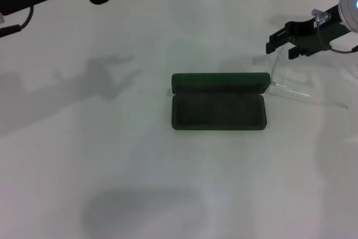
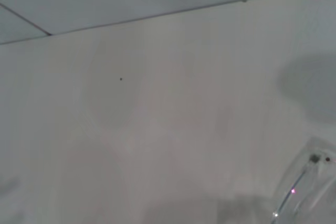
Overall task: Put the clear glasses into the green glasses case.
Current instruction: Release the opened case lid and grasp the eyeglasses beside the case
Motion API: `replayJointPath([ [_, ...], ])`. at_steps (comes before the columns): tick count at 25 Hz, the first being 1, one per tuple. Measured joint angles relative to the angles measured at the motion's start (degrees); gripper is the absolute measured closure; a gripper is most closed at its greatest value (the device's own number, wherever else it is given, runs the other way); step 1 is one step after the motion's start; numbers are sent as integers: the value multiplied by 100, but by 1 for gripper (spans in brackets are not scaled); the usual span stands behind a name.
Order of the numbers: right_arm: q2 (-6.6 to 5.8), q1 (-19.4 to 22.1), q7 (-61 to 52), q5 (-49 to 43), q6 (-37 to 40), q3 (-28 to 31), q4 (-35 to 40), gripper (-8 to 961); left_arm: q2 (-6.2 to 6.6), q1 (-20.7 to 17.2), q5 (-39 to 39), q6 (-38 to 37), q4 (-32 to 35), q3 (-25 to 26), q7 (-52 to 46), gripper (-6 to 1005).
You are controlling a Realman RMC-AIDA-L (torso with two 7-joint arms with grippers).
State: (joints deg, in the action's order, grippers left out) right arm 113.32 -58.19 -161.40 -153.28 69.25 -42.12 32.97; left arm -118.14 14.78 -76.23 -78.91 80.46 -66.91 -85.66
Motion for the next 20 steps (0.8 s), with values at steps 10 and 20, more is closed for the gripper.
replayJointPath([
  [10, -25, 17, -56, -26, -169, -14, -159, 356, -5, 15, 3, -11, -82, 3, 44, 657],
  [20, -64, 19, -58, -79, -193, -15, -195, 418, -16, -48, 34, -11, -93, 3, 49, 662],
])
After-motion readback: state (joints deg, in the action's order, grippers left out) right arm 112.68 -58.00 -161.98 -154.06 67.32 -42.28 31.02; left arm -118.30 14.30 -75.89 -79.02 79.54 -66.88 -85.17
